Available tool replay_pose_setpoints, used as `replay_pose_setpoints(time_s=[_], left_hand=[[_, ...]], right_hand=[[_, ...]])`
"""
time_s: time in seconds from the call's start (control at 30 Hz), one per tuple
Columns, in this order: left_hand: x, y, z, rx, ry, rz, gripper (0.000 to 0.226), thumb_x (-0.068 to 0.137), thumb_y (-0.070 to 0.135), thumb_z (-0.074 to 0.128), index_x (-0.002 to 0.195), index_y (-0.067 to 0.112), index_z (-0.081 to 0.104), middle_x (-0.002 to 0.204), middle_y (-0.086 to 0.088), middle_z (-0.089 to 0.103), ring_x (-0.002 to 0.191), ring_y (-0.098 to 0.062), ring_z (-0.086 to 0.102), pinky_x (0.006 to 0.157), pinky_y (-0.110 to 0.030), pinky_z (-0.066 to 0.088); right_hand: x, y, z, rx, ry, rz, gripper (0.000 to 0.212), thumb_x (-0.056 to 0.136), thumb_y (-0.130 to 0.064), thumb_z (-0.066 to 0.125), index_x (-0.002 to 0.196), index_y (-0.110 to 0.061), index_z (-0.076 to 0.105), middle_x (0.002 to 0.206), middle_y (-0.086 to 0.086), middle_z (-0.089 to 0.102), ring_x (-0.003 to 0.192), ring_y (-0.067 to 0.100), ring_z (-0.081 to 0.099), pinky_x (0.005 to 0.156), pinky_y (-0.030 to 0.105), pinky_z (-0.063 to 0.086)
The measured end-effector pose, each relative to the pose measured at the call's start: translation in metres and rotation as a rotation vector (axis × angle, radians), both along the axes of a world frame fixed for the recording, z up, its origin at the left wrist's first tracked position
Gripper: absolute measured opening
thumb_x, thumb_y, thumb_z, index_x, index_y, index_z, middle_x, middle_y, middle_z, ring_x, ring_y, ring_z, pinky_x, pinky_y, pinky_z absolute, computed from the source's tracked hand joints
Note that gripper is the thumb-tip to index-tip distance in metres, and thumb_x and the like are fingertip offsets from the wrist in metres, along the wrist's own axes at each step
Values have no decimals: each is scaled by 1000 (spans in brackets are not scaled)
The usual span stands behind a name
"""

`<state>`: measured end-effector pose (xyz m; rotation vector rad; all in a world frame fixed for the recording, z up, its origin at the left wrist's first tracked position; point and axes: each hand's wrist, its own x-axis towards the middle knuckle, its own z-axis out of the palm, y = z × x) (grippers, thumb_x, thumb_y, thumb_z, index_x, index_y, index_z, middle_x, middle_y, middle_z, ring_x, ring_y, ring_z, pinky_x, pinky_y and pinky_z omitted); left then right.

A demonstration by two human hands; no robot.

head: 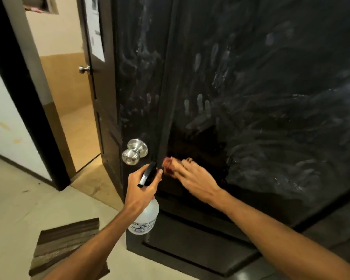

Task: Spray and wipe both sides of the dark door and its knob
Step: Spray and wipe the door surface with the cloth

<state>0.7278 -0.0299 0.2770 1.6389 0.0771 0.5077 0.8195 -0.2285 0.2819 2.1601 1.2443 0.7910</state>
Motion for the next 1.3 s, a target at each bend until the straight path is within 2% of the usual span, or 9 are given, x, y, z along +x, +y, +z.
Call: replay_pose_setpoints(time_s=[0.07,0.27,0.37,0.5,0.73,1.0,1.1,1.2,1.3], left_hand=[[4,-5,4,18,-5,-49,14,96,15,74,85,21,69,71,-5,71,44,-15,54,40,-34,48],[21,-30,24,63,-45,-165,14,98,15,72,87,8,69,72,-13,69,45,-19,55,40,-33,48],[20,-52,28,72,-59,-220,11,99,15,71,89,10,70,75,-11,70,47,-23,56,40,-36,50],[15,-85,35,99,-69,-305,10,99,13,70,90,10,71,78,-10,72,42,-24,53,40,-32,49],[6,-134,30,103,-36,-388,9,99,12,70,90,8,70,77,-9,72,44,-27,54,41,-33,48],[-9,-176,25,131,12,-455,6,98,15,71,95,11,73,81,-8,74,42,-13,57,41,-27,48],[-10,-180,24,116,35,-455,10,98,15,71,89,12,71,82,-12,73,40,-13,50,42,-26,47],[-9,-187,21,138,25,-472,12,98,14,70,86,11,70,81,-13,72,40,-13,49,42,-28,48],[-9,-196,17,152,34,-472,14,98,15,71,84,16,71,81,-11,73,40,-12,51,43,-31,49]], right_hand=[[-4,-26,5,54,25,-22,45,86,-14,68,131,-15,67,150,16,36,117,32,49,91,40,51],[-5,-74,96,745,-336,-186,56,85,3,52,137,-14,65,146,12,53,119,31,51,94,45,42],[-23,-85,57,733,-320,-256,56,80,1,56,131,-18,70,139,9,63,120,28,51,96,45,37],[-49,-133,0,760,-85,-311,45,75,10,70,114,-12,75,128,18,64,109,35,57,92,48,52],[-71,-200,12,1697,-347,-501,49,81,16,61,126,-4,70,126,21,55,116,39,55,101,47,48],[-74,-138,-55,1144,135,-390,46,85,2,67,129,-11,64,127,13,54,107,32,56,78,43,58],[-85,-177,-47,1479,65,-462,32,98,-11,54,121,-26,70,128,3,57,111,26,61,89,44,57],[-86,-223,-35,1925,-189,-523,51,84,16,50,126,-8,67,130,12,48,102,21,62,89,34,56],[-80,-209,-38,1799,-176,-516,48,84,18,54,125,-4,68,129,15,49,107,26,56,94,28,50]])
